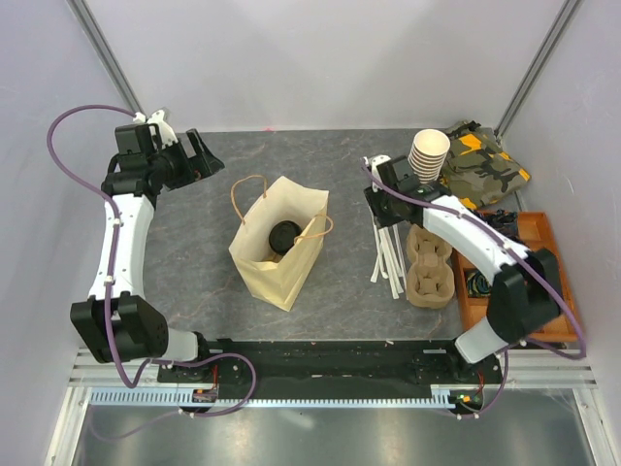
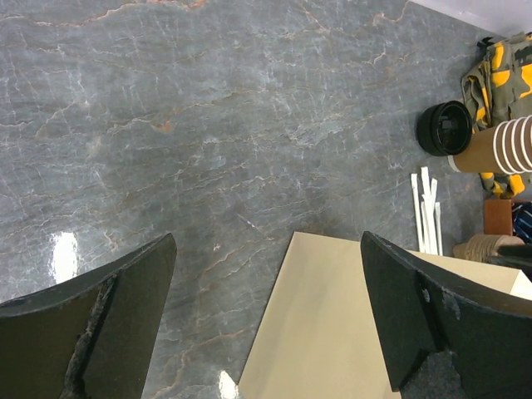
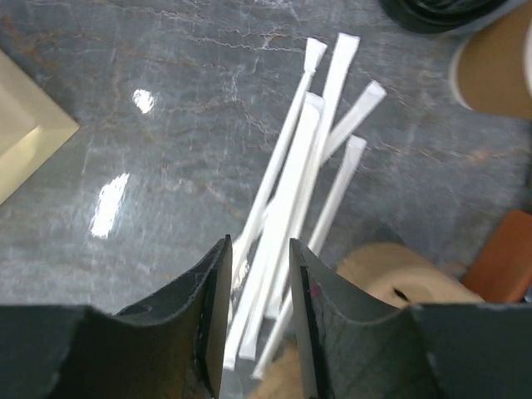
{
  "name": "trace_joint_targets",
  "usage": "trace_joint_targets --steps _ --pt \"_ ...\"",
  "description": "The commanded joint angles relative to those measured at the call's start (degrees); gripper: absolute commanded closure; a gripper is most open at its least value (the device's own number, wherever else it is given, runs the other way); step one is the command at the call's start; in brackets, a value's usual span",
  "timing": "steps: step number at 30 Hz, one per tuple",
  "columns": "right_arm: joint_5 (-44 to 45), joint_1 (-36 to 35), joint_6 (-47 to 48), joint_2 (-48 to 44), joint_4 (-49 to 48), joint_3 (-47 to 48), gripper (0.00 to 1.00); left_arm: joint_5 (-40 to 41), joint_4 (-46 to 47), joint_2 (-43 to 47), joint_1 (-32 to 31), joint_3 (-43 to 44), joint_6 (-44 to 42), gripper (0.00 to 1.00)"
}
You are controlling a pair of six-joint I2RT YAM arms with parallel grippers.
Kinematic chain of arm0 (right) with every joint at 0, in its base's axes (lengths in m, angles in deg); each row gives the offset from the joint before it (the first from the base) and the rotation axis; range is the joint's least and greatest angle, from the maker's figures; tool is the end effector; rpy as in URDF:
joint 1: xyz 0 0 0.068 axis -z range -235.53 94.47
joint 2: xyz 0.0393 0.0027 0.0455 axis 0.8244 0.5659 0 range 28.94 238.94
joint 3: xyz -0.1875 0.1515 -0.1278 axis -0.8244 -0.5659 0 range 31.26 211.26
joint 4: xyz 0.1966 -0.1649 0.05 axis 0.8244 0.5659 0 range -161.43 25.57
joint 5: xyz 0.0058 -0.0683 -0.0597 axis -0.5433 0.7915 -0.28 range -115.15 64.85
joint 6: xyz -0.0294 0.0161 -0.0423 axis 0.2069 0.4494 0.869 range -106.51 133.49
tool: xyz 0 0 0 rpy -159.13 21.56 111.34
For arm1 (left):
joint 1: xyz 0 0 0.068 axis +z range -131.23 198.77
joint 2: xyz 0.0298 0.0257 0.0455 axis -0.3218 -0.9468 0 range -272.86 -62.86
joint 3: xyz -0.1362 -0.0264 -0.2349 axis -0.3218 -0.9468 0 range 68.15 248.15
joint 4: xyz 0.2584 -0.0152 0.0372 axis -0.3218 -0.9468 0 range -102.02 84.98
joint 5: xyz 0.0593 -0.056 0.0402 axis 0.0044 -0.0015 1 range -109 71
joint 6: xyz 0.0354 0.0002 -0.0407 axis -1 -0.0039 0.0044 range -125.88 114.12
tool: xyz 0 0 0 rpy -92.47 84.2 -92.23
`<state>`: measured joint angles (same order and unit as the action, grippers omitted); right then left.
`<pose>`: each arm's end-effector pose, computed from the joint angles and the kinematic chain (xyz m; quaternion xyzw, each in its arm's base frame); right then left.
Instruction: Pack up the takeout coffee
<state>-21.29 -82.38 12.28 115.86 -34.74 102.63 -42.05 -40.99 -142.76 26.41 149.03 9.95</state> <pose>0.2910 0.1446 0.2826 -0.1992 0.9245 0.0476 0.3216 0.3043 0.0267 0.3764 -0.0864 0.8697 -0.2091 0.4387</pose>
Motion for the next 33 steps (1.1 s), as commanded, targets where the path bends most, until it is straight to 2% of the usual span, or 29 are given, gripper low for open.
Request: trace_joint_targets --steps 1,3,12,21,33 --pt "0.19 -0.04 -3.35 7.98 -7.68 -0.36 0.61 -0.68 2.65 -0.52 0.18 -0.11 2.53 0.00" --pt "0.01 -0.04 -4.15 10.46 -8.64 0.69 0.64 -0.77 2.57 -0.79 0.18 -0.02 2.97 0.00" --pt "1.32 0.04 -4.85 18.28 -12.16 1.66 0.65 -0.15 2.92 -0.78 0.10 -1.43 1.92 0.00" --pt "1.77 1.27 -4.94 21.63 -11.73 3.16 0.65 -0.68 2.83 -2.89 0.01 -0.02 1.66 0.00" --pt "-1.75 2.68 -5.12 20.93 -9.53 3.86 0.64 -1.74 2.92 -4.21 -0.26 0.24 0.95 0.00"
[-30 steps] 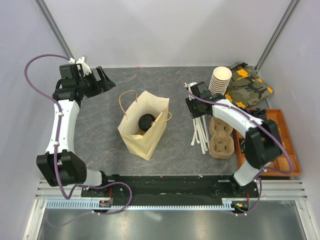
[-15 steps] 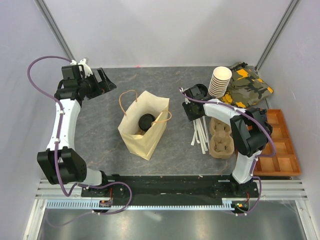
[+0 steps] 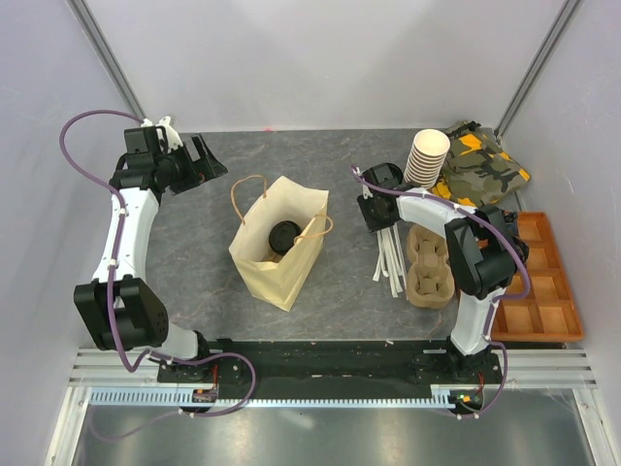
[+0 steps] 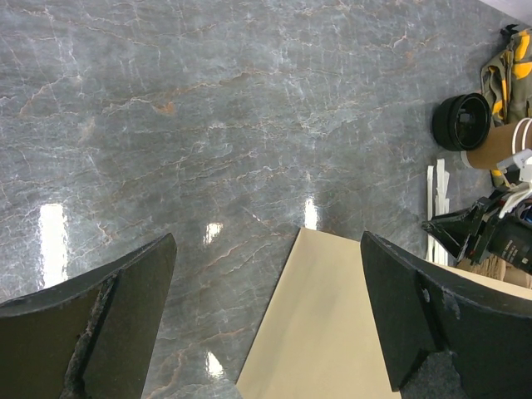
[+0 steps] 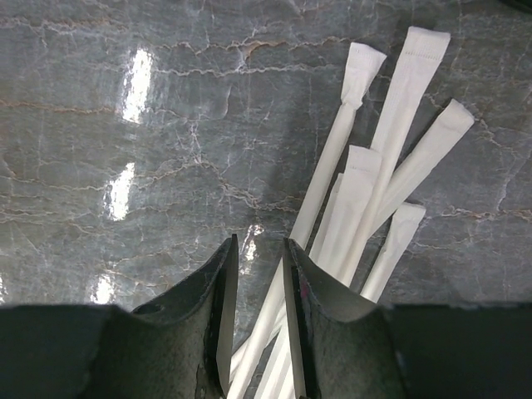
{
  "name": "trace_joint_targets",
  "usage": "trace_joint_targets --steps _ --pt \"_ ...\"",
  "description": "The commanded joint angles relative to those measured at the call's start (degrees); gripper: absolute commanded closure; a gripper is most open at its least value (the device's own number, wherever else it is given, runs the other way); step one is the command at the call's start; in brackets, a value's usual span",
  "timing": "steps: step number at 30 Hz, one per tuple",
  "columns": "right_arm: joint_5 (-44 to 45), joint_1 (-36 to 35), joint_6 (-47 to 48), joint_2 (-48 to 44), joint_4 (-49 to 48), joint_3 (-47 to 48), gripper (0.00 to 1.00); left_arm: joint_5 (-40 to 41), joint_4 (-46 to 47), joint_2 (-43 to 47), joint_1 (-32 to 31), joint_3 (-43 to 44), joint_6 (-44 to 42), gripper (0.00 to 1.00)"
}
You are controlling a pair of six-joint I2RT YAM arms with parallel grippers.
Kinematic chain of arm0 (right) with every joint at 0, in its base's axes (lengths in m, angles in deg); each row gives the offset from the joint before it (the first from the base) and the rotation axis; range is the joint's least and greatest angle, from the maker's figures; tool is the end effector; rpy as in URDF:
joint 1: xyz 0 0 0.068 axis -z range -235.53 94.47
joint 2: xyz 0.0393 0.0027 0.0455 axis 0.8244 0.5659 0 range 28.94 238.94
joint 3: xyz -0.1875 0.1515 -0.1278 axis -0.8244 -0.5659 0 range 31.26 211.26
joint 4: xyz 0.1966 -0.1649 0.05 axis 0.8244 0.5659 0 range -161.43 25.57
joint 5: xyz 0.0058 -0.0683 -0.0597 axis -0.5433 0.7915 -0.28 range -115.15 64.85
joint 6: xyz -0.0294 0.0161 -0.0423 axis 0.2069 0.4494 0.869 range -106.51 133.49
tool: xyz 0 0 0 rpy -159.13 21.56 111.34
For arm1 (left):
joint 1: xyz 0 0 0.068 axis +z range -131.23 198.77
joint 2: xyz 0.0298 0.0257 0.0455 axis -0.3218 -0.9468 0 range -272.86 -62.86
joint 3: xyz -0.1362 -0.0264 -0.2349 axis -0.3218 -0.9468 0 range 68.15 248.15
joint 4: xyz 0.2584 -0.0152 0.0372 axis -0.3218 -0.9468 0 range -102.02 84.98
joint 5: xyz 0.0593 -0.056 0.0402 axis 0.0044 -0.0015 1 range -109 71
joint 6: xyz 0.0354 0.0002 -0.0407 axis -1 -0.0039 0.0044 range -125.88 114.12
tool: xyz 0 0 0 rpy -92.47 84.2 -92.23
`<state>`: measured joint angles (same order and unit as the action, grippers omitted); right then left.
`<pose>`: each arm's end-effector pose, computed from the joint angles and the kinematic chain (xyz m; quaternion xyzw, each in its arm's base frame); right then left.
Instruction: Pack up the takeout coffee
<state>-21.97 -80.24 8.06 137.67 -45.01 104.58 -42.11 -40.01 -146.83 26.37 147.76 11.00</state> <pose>0.3559 0.1616 0.1739 -0.1556 0.9570 0.0373 0.2420 0.3227 0.0289 0.3496 -0.1040 0.8836 -0.2144 0.4031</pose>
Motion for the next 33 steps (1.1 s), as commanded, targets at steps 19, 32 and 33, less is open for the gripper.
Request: trace_joint_targets --steps 19,32,33 --pt "-0.98 3.00 -0.81 -0.18 1.18 1.12 0.63 -2.20 2.02 -0.85 -0.65 1.51 -0.27 0.00" --pt "-1.25 3.88 -1.16 -5.36 4.26 3.14 0.63 -2.46 2.11 -1.55 -1.09 1.60 -0.89 0.00" --pt "0.23 3.88 -1.16 -5.45 4.52 3.23 0.64 -2.46 2.11 -1.64 -1.09 1.68 -0.98 0.00"
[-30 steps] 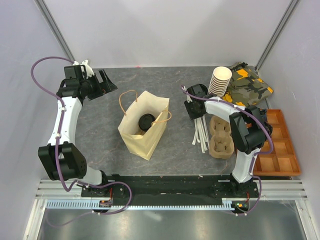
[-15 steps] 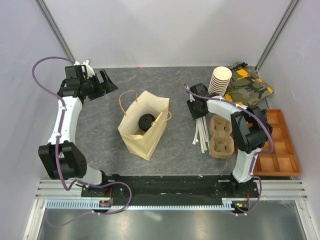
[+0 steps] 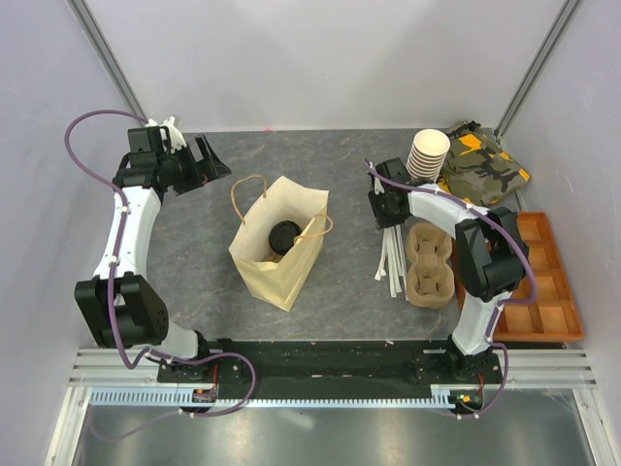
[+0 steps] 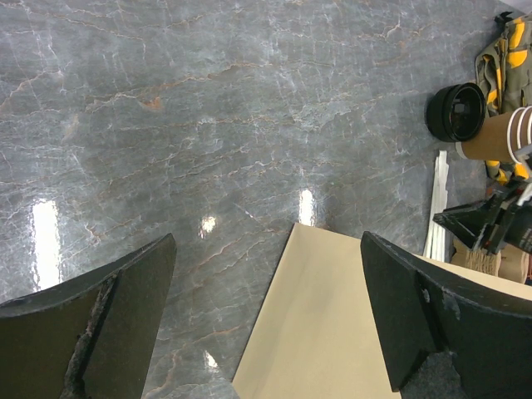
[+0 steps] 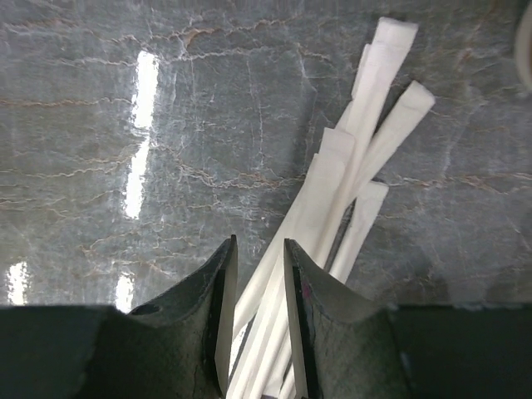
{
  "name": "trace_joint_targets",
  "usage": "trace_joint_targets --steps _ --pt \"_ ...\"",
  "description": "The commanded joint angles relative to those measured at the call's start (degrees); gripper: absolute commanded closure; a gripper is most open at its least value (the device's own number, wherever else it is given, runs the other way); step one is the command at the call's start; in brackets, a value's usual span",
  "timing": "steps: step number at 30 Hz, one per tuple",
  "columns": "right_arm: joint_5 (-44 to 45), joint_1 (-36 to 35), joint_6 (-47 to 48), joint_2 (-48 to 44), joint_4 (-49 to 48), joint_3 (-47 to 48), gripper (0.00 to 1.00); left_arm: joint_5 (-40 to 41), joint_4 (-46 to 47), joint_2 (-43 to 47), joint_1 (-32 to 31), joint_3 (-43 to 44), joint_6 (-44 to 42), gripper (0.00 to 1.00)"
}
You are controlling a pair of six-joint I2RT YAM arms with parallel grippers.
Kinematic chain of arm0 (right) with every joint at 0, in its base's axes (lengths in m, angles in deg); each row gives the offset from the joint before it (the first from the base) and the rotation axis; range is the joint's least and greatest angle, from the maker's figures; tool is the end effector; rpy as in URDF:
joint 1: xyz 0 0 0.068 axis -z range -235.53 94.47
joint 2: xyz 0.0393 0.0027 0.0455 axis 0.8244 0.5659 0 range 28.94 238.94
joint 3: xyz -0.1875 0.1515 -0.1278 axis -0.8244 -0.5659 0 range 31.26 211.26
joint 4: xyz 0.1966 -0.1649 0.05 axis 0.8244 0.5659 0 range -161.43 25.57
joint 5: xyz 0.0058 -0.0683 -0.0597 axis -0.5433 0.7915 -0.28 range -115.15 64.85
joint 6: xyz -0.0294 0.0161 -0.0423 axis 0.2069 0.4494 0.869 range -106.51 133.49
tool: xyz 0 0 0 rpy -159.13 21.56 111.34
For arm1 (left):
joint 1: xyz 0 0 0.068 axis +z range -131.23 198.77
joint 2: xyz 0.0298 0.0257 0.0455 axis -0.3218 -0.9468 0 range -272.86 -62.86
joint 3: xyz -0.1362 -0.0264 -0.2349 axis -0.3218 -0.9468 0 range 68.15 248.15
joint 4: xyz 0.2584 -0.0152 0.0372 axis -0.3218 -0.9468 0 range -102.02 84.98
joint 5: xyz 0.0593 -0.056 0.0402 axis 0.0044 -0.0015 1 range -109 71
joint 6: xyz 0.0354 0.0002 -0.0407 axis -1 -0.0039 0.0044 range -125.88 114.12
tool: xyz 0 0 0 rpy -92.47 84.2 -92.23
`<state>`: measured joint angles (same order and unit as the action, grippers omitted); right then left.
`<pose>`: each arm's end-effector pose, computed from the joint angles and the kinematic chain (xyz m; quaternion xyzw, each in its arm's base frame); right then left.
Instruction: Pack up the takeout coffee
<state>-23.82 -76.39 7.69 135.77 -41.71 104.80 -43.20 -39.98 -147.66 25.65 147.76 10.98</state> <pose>0.3590 0.1359 0.1842 -0.1247 0.9643 0.0429 0.2297 0.3263 0.0246 0.3454 -0.0959 0.8859 -0.2252 0.3940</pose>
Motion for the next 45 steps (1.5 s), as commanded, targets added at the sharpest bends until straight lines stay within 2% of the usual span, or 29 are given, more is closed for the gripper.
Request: trace_joint_targets --steps 1,11,18,19,20,21,25,36,39,42,45 --pt "2.89 0.12 -0.79 -3.64 1.57 2.93 0.65 -1.46 2.00 -0.99 -0.46 1.68 -0.87 0.00" --pt "5.00 1.44 1.67 0.13 0.79 2.84 0.66 -1.54 2.18 -1.78 -0.55 2.39 -0.60 0.00" --pt "3.34 1.88 2.11 2.42 -0.09 2.75 0.71 -1.37 2.09 -1.78 -0.63 2.39 -1.04 0.00" --pt "3.16 1.97 2.11 2.60 -0.18 2.58 0.74 -1.54 2.09 -1.78 -0.63 2.39 -1.13 0.00" --pt "2.90 2.05 2.11 2.42 -0.18 2.66 0.83 -1.46 2.00 -1.78 -0.63 2.30 -1.13 0.00" --pt "2.64 2.14 2.11 2.16 -0.18 2.66 0.87 -1.37 2.00 -1.60 -0.63 2.21 -1.22 0.00" --pt "1.41 2.41 1.24 0.14 2.09 4.24 1.00 -1.37 1.74 -1.16 -0.63 2.39 -1.83 0.00" --pt "-5.45 2.93 -0.79 -8.64 3.34 6.00 1.00 -3.74 1.39 0.42 -0.63 2.56 -2.54 0.00" --pt "-7.03 3.46 0.00 -9.18 3.16 6.09 1.00 -4.18 1.39 0.60 -0.72 2.83 -2.80 0.00" --pt "-7.30 3.55 0.35 -8.48 3.25 6.09 0.93 -4.53 1.39 0.59 -0.63 3.09 -2.97 0.00" --pt "-8.18 3.55 -0.17 -6.47 2.72 5.92 0.95 -4.62 1.30 0.24 -0.63 3.44 -3.50 0.00"
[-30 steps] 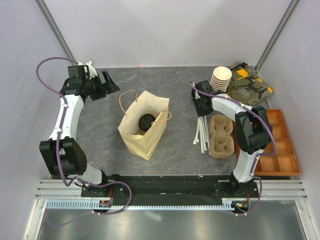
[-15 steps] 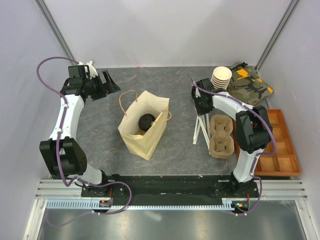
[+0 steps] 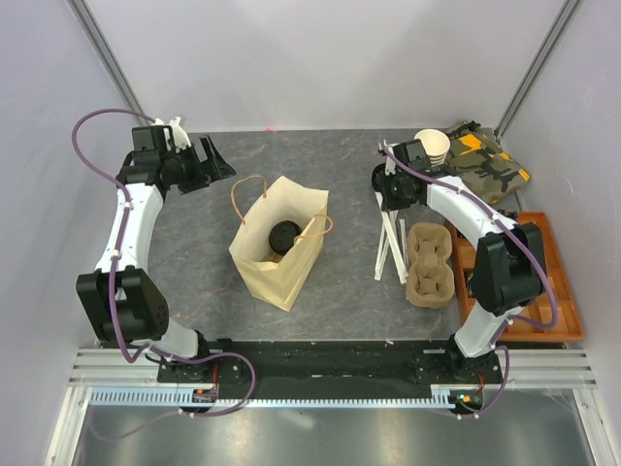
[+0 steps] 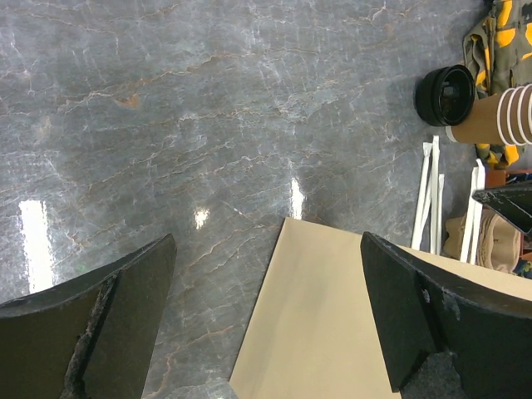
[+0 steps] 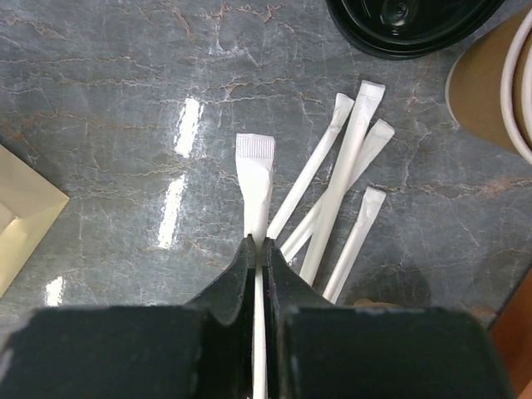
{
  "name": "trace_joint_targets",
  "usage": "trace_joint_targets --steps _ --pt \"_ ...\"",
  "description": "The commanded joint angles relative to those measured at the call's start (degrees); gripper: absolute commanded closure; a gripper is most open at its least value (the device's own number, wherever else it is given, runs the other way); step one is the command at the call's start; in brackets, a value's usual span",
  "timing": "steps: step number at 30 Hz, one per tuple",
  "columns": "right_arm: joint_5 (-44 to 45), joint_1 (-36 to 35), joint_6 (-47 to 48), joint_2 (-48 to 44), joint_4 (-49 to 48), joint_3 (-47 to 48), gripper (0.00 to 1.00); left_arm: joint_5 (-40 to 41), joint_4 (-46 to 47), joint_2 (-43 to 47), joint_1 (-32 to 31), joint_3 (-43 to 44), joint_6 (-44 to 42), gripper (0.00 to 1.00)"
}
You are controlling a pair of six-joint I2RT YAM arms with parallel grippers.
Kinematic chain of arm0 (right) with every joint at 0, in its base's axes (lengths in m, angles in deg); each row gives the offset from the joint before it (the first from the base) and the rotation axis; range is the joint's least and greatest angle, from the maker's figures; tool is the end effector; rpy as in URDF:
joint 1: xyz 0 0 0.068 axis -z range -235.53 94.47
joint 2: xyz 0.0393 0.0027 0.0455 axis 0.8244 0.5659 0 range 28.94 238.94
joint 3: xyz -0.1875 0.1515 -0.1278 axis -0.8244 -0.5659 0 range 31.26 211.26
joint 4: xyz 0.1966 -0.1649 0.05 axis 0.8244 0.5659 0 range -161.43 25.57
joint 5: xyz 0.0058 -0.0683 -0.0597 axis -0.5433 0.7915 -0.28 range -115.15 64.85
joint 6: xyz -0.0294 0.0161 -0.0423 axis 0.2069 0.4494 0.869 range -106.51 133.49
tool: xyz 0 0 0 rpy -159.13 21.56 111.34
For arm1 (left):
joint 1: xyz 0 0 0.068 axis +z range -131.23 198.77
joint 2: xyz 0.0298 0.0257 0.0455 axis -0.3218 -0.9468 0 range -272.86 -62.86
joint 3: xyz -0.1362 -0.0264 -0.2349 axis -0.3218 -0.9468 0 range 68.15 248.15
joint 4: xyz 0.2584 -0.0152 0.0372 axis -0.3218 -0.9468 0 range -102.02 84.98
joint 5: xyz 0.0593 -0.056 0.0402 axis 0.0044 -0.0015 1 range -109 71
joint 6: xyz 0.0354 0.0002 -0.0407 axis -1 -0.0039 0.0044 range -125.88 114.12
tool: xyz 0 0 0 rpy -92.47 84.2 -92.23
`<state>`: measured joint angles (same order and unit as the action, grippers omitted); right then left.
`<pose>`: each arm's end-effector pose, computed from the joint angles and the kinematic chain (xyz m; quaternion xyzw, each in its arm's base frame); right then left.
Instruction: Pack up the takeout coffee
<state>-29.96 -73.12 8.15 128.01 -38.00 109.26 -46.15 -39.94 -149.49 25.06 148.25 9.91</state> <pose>0.3568 0.1162 0.2529 -0.1142 0.9447 0.0998 0.2907 0.3337 0.0204 0.3389 -0.0750 0.8882 -0.2463 0.3806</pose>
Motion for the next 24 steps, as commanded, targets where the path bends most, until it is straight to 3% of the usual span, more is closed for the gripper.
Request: trace_joint_targets --steps 1,7,8,9,14,19,24 --pt "-2.56 0.18 -1.07 1.83 -1.61 1.28 0.99 -1.58 1.25 2.08 -0.04 3.14 -2.52 0.00" --pt "-2.04 -0.96 -2.92 6.83 -5.30 2.15 0.95 -1.23 0.29 1.46 -0.04 4.10 -3.66 0.00" --pt "-1.17 -0.87 -2.74 7.36 -5.31 2.51 0.92 -1.14 -0.15 1.20 -0.04 4.28 -4.10 0.00" --pt "-0.72 -0.96 -2.39 7.89 -5.22 2.86 0.80 -0.97 -0.24 1.11 -0.13 4.54 -4.19 0.00" --pt "-3.00 -0.96 -0.46 8.16 -4.34 4.71 0.60 -1.05 -0.50 0.24 -0.13 5.51 -4.63 0.00" --pt "0.86 -0.96 2.53 8.94 -2.58 4.01 0.64 -1.76 -0.50 -1.08 -0.04 5.95 -4.10 0.00" --pt "-1.41 -1.05 4.02 11.23 -1.88 5.84 0.71 -1.93 -0.42 -1.44 -0.13 5.86 -4.01 0.00"
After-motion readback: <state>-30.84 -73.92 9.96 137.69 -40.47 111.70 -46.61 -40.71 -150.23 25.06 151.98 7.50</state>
